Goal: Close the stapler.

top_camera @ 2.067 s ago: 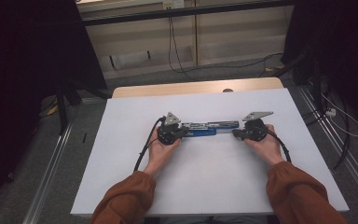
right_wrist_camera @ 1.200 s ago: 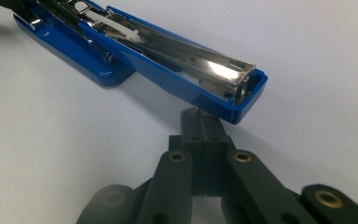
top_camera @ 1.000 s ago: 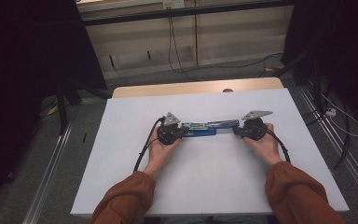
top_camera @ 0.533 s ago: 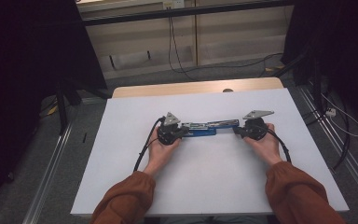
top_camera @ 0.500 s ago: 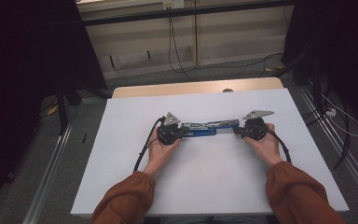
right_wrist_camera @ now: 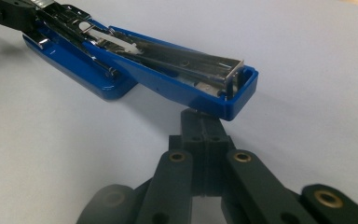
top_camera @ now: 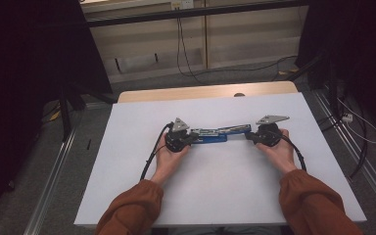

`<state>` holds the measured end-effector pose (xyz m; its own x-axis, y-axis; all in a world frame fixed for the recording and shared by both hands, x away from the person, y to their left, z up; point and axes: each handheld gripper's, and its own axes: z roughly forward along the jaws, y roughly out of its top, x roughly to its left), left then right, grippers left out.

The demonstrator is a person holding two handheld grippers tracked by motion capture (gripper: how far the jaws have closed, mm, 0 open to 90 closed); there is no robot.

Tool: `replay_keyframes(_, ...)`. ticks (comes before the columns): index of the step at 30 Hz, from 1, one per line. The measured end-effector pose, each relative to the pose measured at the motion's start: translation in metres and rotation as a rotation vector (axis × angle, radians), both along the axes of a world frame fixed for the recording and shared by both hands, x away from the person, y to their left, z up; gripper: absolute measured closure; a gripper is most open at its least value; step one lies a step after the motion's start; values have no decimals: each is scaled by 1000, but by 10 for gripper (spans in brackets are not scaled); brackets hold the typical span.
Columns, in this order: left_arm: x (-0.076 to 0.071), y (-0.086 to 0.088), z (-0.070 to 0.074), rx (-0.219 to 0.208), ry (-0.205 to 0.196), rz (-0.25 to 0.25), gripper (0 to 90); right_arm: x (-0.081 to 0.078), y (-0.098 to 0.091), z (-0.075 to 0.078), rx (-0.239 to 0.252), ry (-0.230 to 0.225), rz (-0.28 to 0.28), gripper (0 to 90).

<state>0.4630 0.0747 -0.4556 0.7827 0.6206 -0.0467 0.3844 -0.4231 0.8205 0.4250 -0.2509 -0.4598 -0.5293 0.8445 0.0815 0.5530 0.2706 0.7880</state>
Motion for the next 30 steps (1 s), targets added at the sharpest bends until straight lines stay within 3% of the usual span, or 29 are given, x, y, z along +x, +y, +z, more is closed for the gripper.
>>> replay_keyframes(15,0,0,0,11,-14,-2,900,0,1,3,22,-41,5,900)
replay_keyframes(28,-2,0,0,-1,-3,1,900,-2,3,10,72,-130,29,900)
replay_keyframes(30,-2,1,1,13,-4,3,900,-2,4,10,75,-132,34,900)
